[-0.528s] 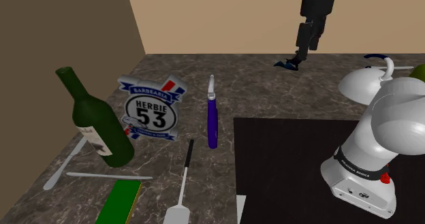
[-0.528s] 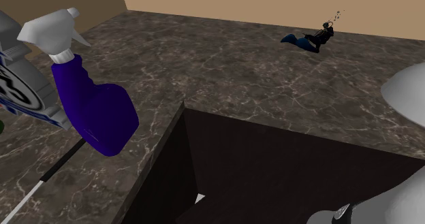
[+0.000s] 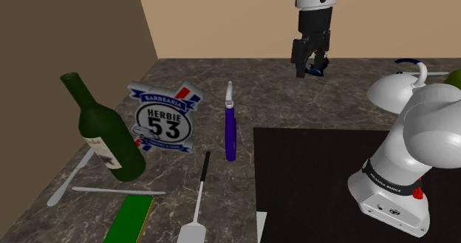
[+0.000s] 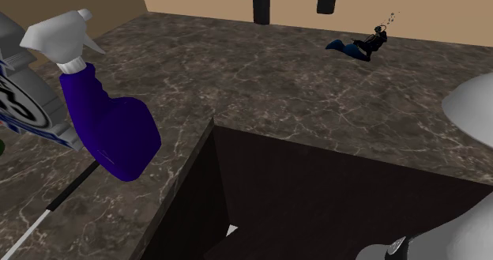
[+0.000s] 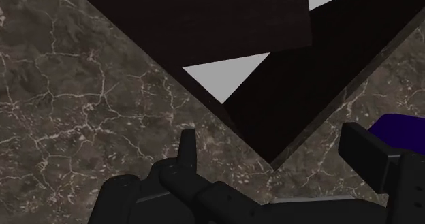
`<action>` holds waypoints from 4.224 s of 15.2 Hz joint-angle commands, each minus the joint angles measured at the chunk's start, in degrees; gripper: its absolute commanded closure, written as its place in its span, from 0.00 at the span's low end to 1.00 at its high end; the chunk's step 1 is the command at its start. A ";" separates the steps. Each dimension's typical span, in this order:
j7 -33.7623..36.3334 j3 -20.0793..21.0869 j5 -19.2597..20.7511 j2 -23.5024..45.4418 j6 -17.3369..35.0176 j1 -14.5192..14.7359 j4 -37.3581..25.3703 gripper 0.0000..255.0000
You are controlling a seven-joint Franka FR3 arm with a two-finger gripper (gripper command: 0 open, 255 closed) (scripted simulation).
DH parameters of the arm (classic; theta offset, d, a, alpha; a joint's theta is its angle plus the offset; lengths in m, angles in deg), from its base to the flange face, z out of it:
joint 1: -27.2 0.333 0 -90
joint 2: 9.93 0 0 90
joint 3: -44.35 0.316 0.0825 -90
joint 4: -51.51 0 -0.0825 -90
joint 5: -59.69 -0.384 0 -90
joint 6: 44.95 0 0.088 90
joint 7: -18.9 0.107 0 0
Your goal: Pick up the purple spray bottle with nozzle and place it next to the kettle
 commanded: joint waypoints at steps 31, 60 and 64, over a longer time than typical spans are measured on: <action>27.64 11.40 -15.53 37.85 23.17 3.85 -14.29 0.00; 30.56 10.85 -14.96 33.98 11.57 3.41 -22.36 1.00; 31.32 10.71 -14.85 33.49 8.67 3.32 -24.87 1.00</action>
